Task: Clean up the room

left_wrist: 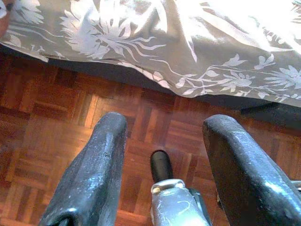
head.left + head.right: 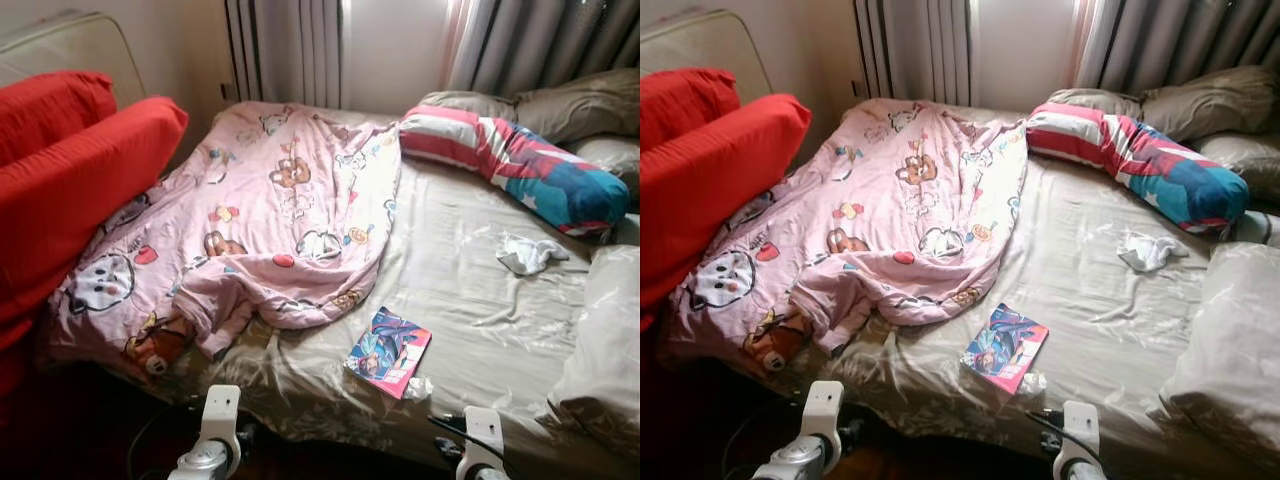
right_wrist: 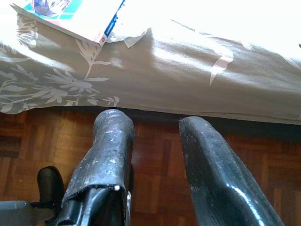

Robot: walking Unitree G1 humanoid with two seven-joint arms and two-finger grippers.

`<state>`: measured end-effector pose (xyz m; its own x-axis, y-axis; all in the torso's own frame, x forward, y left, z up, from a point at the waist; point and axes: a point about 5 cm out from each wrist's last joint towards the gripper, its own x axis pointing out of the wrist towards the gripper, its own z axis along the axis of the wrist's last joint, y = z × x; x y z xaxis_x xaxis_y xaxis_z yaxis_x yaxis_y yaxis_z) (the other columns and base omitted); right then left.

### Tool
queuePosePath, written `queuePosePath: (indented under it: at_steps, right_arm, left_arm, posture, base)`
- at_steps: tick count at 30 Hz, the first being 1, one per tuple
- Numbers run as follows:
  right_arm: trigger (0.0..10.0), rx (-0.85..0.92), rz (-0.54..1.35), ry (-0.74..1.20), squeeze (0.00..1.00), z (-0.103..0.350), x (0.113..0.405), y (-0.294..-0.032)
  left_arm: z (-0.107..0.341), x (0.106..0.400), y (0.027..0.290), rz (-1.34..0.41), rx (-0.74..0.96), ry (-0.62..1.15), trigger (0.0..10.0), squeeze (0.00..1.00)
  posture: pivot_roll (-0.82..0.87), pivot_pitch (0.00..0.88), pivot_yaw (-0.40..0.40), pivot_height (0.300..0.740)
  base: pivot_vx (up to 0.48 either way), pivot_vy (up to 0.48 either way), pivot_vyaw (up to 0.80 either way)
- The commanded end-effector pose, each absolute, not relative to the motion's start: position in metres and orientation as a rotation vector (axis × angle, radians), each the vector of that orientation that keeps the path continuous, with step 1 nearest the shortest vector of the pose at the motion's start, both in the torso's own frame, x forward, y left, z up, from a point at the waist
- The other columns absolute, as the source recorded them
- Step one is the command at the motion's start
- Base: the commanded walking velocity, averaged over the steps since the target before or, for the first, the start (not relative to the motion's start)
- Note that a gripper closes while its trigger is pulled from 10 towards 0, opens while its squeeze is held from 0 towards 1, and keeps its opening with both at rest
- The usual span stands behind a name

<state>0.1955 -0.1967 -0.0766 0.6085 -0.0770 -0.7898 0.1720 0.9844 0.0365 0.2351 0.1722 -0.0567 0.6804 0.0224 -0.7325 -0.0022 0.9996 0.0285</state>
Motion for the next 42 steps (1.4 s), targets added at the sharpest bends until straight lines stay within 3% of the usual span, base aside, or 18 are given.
queuePosePath:
  at_steps: [1,36,42]
  right_arm:
    - [10.0,0.119,-0.148,0.909,0.00,-0.0768,0.1954,-0.1968]
    - [10.0,0.121,-0.148,0.906,0.00,-0.0764,0.1959,-0.1971]
    - [10.0,0.120,-0.146,0.906,0.00,-0.0764,0.1960,-0.1968]
  left_arm:
    - [-0.0585,0.2322,0.1752,0.029,0.026,0.833,10.0,0.00]
    - [-0.0576,0.2333,0.1747,0.029,0.023,0.819,10.0,0.00]
    - [-0.0575,0.2334,0.1749,0.028,0.021,0.818,10.0,0.00]
  posture:
    - [-0.08,0.022,-0.020,0.740]
    - [-0.08,0.029,-0.021,0.740]
    - [-0.08,0.029,-0.020,0.740]
  base:
    - [0.000,0.000,0.00]
    - [0.000,0.000,0.00]
    - [0.258,0.000,0.00]
